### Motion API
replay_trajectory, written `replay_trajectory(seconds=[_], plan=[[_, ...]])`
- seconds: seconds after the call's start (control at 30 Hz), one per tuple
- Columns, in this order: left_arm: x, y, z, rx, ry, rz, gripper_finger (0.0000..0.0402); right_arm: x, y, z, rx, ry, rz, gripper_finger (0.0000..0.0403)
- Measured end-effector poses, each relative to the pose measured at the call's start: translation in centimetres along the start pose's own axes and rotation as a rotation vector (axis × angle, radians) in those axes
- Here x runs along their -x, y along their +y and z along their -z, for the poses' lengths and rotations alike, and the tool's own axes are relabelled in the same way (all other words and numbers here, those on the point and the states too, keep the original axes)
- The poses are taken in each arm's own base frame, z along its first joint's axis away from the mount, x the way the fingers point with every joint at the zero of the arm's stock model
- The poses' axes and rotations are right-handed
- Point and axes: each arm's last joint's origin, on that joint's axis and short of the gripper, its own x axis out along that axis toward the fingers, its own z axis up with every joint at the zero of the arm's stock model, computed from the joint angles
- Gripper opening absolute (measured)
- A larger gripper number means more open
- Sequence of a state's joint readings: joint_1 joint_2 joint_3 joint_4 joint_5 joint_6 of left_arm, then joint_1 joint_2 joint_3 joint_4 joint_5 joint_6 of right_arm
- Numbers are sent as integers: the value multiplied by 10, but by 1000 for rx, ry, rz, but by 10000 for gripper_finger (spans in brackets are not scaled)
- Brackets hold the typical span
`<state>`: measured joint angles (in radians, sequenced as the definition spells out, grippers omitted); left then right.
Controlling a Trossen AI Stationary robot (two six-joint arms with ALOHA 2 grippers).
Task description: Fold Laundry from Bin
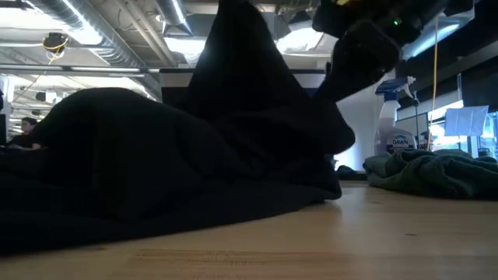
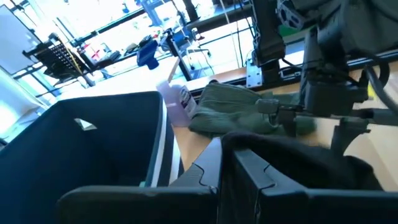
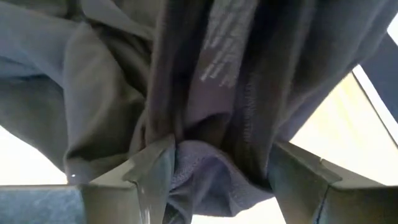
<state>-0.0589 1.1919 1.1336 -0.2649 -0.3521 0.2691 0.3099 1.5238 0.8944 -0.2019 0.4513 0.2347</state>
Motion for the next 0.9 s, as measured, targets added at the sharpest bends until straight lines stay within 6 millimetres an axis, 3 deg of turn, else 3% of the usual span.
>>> replay_trajectory(seconds=[0.23,0.5,0.63,0.73,0.9], plan=[[-2,-3,0,-6,-17,87,13,-2,1,-4,38,-35,-6,221],[-6,-20,1,-18,-28,236,13,-15,3,6,24,23,63,70],[-7,-30,1,-34,-25,275,13,-14,5,5,16,33,-10,9],[-10,-38,2,-45,-12,295,13,-3,9,-5,3,3,-63,19],[-23,-44,7,-57,23,272,13,37,10,-37,65,-59,-91,7]])
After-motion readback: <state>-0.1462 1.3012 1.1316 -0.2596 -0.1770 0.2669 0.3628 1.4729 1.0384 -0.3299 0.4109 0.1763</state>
